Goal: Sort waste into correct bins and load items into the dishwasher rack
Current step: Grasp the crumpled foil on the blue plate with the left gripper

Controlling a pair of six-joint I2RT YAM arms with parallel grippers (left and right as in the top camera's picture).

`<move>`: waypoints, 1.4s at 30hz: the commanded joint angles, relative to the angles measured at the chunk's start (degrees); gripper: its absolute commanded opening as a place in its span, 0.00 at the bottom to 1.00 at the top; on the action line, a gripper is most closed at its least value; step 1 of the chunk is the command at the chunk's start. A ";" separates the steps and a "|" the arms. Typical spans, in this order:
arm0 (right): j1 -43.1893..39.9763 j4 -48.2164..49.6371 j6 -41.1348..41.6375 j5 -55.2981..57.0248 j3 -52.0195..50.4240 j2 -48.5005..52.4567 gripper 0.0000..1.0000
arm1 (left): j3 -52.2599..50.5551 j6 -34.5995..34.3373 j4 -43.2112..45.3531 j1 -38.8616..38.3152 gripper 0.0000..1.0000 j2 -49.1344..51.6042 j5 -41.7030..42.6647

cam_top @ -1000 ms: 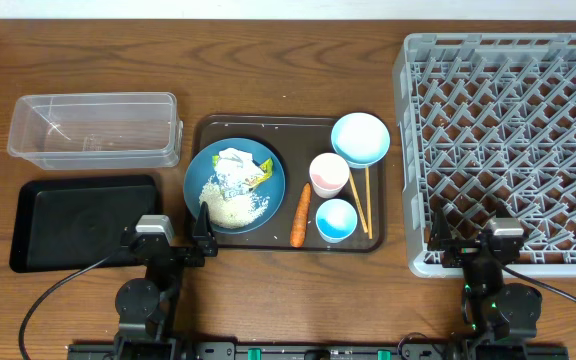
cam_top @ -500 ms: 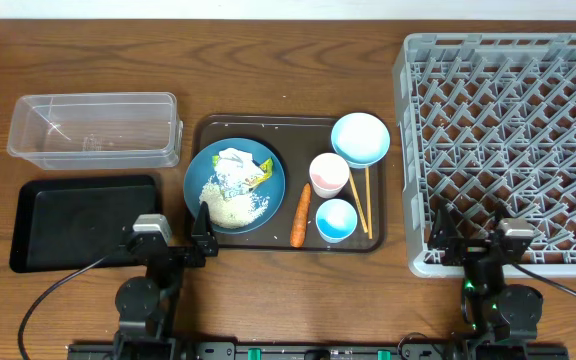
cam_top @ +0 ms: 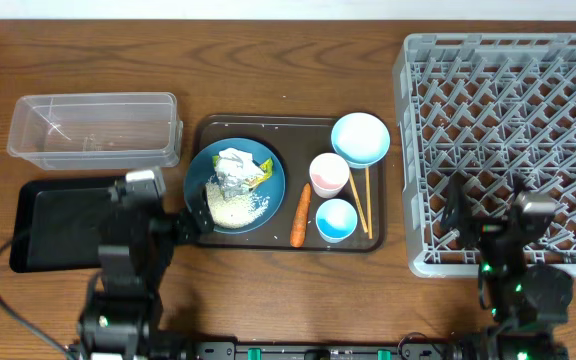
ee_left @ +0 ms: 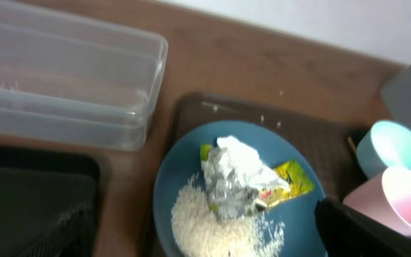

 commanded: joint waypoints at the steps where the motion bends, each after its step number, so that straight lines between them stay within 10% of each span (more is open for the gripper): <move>1: 0.76 -0.96 -3.89 0.68 6.86 8.83 0.99 | 8.33 -0.52 -5.60 0.15 0.98 7.74 3.61; 12: 0.76 -34.49 -3.91 -2.99 37.77 36.92 0.99 | 23.74 -0.55 -25.22 0.15 0.98 21.90 5.31; 27: 0.76 -34.53 -3.65 -4.72 40.37 43.12 0.99 | 23.56 -6.97 -2.49 -1.51 0.98 37.27 7.02; 42: 0.76 -36.92 -3.65 -4.72 40.35 43.15 0.99 | 23.56 -16.65 0.28 -3.52 0.98 55.82 7.06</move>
